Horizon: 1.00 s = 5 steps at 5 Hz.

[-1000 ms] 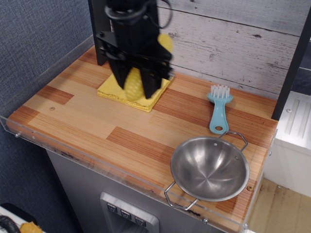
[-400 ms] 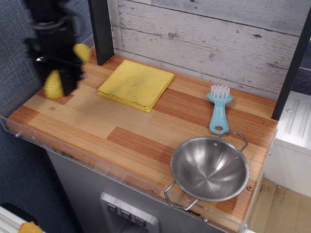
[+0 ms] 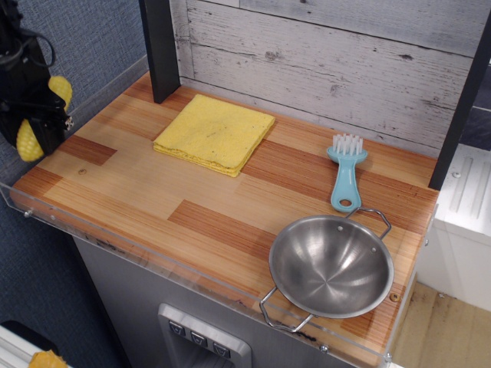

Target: Move the corn to the left edge of the table

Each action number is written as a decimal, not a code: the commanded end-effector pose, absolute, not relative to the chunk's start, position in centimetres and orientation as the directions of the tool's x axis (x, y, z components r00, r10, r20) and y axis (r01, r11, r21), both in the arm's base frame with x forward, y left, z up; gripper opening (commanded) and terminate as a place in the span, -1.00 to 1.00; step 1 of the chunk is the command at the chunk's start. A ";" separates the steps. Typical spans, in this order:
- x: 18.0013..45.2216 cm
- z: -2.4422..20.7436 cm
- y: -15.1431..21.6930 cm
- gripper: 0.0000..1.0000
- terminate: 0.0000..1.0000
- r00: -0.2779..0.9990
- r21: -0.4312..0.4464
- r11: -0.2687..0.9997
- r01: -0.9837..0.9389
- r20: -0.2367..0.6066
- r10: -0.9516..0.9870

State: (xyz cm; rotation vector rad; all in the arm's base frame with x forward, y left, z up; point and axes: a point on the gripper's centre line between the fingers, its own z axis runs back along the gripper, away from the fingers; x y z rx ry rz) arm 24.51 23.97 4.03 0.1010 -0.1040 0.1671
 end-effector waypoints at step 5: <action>24.5 3.6 21.1 -1.00 -1.00 0.994 0.135 0.986 -0.100 0.047 0.094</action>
